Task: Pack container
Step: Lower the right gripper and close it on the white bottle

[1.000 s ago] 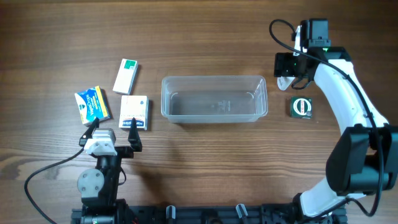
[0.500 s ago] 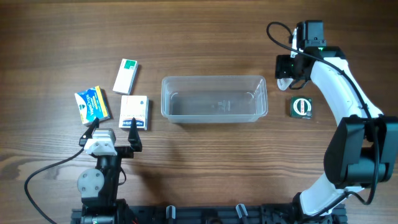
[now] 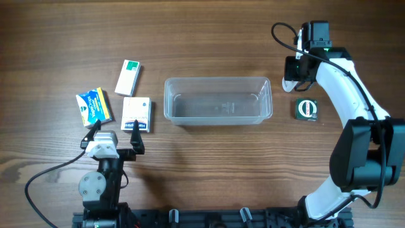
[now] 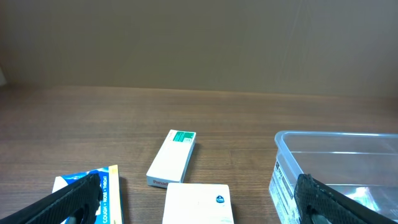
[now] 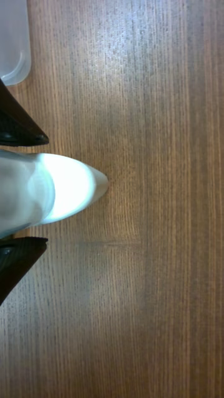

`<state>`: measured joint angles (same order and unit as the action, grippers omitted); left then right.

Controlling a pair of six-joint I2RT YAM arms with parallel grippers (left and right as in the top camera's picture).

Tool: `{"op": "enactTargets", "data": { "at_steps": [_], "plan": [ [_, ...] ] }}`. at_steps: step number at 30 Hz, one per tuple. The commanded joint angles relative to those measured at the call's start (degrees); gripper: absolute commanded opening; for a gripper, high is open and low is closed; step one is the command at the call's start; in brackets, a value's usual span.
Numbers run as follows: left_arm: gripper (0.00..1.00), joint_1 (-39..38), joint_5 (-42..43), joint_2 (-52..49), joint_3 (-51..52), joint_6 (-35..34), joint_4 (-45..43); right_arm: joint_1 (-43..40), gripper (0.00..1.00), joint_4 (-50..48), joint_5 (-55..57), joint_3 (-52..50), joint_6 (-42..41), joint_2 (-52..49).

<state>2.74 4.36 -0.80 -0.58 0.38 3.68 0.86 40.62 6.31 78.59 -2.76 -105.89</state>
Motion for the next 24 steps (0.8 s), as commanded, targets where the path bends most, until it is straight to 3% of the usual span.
{"op": "enactTargets", "data": {
  "at_steps": [1, 5, 10, 24],
  "plan": [
    [1.0, 0.0, 0.7, 0.39, 0.26, 0.87, 0.24, -0.2, 0.44, 0.5, 0.76, 0.79, -0.2, -1.18],
    [1.0, 0.0, 0.7, 0.42, 0.26, 0.87, 0.26, -0.2, 0.42, 0.63, 0.76, 0.79, -0.2, -1.18],
    [1.0, 0.0, 0.7, 0.39, 0.26, 0.87, 0.24, -0.2, 0.31, 0.72, 0.74, 0.79, -0.2, -1.16],
    [1.0, 0.0, 0.7, 0.39, 0.26, 0.87, 0.24, 0.22, 0.28, 0.98, 0.09, 1.33, -0.24, 5.11]
  ]
}}
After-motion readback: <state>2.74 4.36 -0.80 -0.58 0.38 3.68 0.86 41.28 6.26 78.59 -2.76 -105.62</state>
